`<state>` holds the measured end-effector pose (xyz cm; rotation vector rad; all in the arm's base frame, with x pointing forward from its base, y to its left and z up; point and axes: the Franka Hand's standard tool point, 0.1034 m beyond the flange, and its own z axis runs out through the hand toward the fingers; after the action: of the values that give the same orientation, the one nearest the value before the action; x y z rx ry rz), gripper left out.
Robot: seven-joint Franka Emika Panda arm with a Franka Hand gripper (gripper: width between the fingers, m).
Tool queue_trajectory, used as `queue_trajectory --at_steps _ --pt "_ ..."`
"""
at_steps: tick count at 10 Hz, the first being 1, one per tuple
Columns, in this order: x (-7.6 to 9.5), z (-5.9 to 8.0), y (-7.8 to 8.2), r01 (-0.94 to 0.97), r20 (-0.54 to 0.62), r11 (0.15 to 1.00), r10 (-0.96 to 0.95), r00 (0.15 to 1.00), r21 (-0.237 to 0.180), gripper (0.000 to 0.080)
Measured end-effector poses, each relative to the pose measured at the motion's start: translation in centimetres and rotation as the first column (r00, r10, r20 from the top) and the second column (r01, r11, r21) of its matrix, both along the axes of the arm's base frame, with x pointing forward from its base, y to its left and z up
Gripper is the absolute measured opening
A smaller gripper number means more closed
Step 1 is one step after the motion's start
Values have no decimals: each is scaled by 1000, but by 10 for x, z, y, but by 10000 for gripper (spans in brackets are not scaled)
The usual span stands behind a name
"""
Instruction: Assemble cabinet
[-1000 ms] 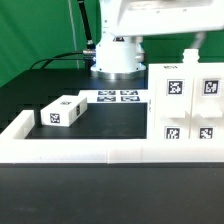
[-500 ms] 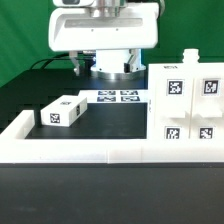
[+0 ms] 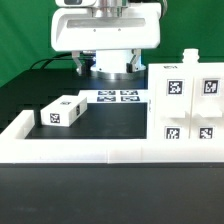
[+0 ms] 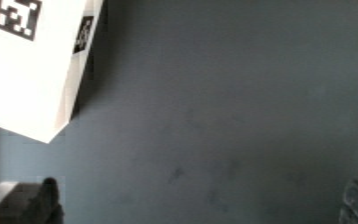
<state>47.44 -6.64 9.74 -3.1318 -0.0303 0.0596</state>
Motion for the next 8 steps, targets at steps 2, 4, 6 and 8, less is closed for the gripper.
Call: queue_trajectory --at_steps 2,4,6,8 --pt "-2 -6 -35 54 -21 998 -54 998 -11 797" --pt "-5 -16 -67 52 -21 999 -52 998 -15 797" --pt "-5 -19 -72 53 -9 998 -53 999 -16 797" --pt "-5 -20 -70 46 -11 999 -46 999 -16 797"
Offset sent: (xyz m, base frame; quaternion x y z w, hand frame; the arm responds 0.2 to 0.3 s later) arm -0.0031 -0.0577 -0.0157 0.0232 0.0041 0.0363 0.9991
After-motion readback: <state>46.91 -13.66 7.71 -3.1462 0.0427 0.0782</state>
